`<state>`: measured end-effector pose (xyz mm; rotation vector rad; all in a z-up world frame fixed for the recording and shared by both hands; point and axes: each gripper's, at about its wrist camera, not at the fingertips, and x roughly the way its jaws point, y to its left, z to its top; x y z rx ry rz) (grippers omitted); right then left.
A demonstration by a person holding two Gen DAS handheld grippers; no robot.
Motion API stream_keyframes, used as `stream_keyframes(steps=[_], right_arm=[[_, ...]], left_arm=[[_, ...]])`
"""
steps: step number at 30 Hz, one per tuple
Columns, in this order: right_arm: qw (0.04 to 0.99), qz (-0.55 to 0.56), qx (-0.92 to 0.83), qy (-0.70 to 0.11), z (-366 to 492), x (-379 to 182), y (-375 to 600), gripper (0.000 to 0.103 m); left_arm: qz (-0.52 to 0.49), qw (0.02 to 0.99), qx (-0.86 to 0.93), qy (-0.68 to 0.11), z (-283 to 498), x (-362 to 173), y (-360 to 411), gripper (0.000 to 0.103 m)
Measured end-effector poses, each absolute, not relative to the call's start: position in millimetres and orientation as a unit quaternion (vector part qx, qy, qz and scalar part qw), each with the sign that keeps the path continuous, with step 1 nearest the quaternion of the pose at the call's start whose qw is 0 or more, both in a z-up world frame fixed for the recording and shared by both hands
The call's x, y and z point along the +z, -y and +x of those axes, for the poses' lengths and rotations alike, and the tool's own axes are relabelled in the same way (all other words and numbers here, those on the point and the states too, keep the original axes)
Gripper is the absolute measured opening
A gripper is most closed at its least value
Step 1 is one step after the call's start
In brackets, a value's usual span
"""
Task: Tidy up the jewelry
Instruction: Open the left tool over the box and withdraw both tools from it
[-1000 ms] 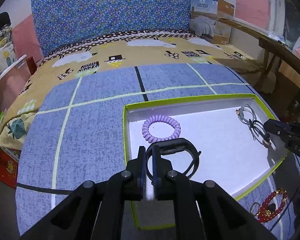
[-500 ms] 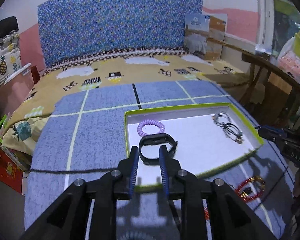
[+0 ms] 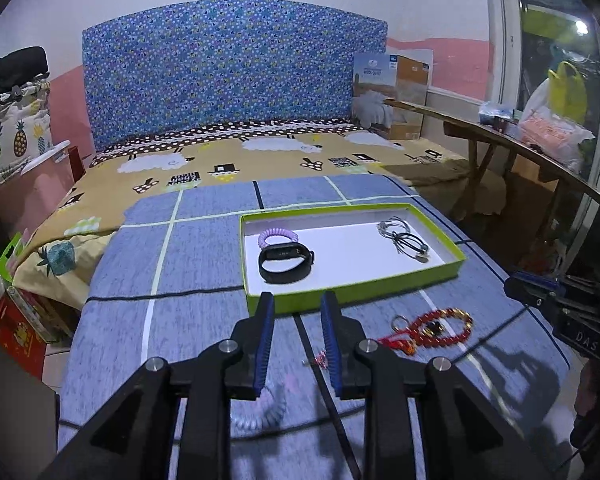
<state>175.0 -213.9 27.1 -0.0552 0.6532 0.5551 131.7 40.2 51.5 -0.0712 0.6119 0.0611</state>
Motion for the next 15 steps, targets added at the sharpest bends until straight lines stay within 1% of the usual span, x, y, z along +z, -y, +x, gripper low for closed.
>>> stream_keyframes(steps=[15], right_arm=[[0.912,-0.037,0.269,-0.308,118,30,216,0.015]], left_arm=[[-0.022,0.956,0.032,-0.29,78,49,-32,0.026]])
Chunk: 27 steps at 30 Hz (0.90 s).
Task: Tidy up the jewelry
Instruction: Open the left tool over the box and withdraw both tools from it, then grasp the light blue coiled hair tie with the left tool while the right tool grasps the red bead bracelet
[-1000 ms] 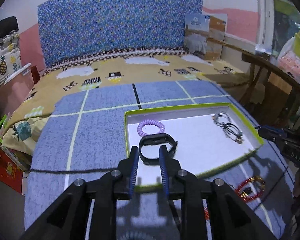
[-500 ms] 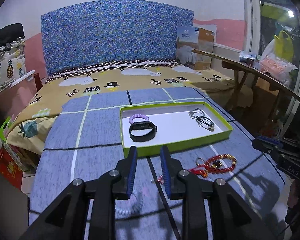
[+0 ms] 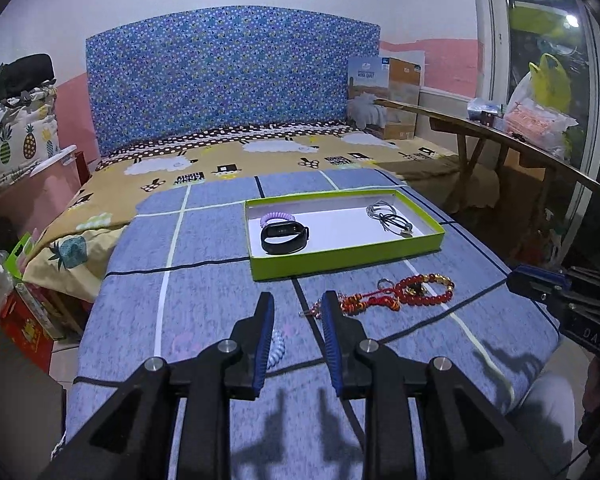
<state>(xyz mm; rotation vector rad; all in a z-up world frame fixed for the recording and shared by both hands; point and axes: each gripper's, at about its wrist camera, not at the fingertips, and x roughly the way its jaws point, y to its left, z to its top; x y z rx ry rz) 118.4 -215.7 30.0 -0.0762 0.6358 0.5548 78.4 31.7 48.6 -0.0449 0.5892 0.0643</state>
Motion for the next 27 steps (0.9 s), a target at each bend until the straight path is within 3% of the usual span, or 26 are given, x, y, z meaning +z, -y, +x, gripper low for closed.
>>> stream_keyframes(steps=[7,27], right_arm=[[0.91,-0.032,0.276,-0.306,99,28,220,0.015],[0.902,-0.035,0.282,-0.324,102,12,219,0.015]], left_arm=[[-0.025,0.958,0.027,-0.285,55,42,-30,0.04],[-0.037,0.951,0.045,-0.304,54,22,-51,0.041]])
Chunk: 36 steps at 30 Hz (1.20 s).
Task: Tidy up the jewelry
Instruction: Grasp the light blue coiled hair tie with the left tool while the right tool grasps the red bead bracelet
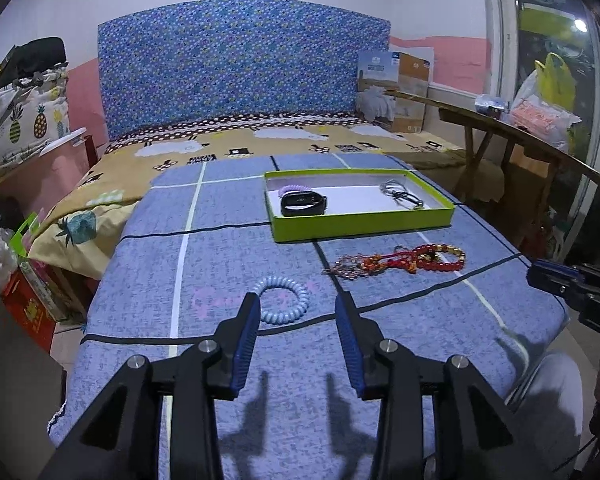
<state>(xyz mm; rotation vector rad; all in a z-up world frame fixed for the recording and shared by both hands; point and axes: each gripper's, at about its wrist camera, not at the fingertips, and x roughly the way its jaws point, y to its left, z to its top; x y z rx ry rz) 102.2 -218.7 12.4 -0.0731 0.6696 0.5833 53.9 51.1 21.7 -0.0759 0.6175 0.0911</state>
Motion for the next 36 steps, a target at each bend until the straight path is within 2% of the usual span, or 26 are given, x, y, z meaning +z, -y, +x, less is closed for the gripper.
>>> stream_keyframes(steps=[22,36], right_arm=[[0.893,-0.049,0.239,-0.378,194,-22,218,0.015],[0.867,-0.096,0.242,-0.425,240,-43,203,0.015]], left_arm=[[-0.041,0.923,0.078,-0.374,117,-19,-82,0.041],[-0.04,0.91,0.073,-0.407,138,-34,-83,0.041]])
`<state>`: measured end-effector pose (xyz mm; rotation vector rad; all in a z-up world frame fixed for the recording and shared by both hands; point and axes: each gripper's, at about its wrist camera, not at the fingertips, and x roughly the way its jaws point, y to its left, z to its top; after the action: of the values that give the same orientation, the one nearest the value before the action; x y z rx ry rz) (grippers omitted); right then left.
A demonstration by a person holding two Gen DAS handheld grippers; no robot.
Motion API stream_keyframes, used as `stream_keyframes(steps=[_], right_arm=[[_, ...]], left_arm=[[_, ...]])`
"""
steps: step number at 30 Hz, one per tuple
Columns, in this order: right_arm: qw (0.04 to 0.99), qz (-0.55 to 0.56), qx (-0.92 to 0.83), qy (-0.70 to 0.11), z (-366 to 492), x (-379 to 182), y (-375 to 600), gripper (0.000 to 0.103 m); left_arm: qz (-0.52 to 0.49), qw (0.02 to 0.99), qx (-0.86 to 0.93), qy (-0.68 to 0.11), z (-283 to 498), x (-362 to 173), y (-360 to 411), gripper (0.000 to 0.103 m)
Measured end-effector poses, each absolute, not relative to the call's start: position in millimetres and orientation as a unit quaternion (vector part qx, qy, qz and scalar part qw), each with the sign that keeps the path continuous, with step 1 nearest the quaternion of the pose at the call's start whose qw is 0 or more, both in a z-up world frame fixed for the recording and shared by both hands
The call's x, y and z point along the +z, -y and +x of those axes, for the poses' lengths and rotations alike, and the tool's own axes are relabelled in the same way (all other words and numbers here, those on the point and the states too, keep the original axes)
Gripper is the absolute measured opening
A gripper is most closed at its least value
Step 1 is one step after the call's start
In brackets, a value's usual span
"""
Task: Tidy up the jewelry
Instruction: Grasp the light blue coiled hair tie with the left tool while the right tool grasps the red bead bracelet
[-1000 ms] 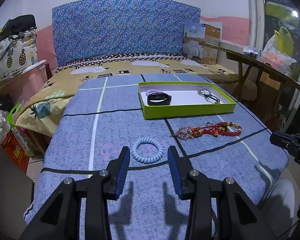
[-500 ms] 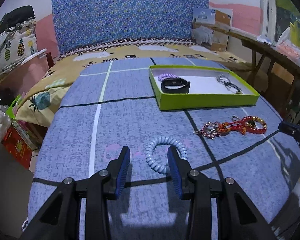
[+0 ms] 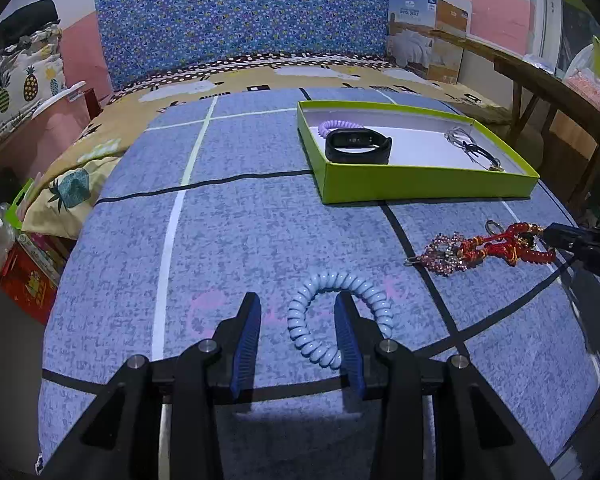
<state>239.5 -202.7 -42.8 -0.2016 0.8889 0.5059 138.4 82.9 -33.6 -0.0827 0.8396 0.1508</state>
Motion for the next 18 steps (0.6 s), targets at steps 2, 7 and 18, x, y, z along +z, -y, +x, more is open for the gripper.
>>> stream_keyframes(steps=[2,7,18], right_arm=[[0.864,-0.102,0.245,-0.429,242,-44,200,0.016],[0.856,-0.115,0.25,-0.438,245,-44,197,0.016],[0.87,-0.108,0.25,-0.41,224,-33,193,0.008]], left_arm=[[-0.032,0.909,0.075,-0.409,139,-34,-80,0.041],[-0.013,0.909,0.075,-0.409,140,-34,-75,0.036],[0.011,0.913,0.047,-0.406,138,-32,-62,0.009]])
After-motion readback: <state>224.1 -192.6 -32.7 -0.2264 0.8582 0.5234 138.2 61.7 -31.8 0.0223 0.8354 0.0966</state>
